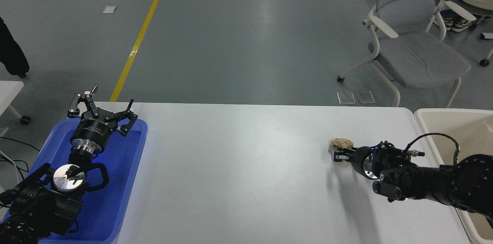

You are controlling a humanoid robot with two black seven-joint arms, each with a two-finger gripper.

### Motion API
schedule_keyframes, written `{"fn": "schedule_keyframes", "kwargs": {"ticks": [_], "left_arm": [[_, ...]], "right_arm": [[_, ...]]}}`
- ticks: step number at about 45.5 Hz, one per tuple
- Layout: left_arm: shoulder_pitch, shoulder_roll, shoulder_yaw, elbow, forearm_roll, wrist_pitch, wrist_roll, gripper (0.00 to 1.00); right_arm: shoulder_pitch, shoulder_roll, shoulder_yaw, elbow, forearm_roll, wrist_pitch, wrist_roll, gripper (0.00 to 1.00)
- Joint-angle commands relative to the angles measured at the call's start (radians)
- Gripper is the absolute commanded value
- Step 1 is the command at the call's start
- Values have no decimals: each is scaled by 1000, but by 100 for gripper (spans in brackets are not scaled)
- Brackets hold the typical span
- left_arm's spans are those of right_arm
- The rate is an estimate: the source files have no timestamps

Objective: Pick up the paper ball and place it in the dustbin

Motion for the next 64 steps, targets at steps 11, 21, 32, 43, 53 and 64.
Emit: {"fn": "schedule_keyframes", "kwargs": {"ticks": [11, 21, 32, 43, 53, 64], "left_arm": [[0, 0, 0, 0, 0, 0, 0, 100], [0, 0, 0, 0, 0, 0, 0, 100], [0, 0, -1, 0, 0, 0, 0, 100], [0, 0, 0, 0, 0, 0, 0, 100], [0, 0, 0, 0, 0, 0, 0, 100], [0, 0, -1, 0, 0, 0, 0, 100]], "right_arm": [[284, -252, -28, 321, -16, 18, 5, 0], [566, -386, -136, 562, -14, 37, 4, 0], [816, -463, -203, 631, -14, 156, -1, 0], [973, -506, -211, 633, -14, 300, -2, 0], [981, -510, -211, 633, -14, 307, -4, 0], [932, -515, -217, 613, -8, 293, -5, 0]]}}
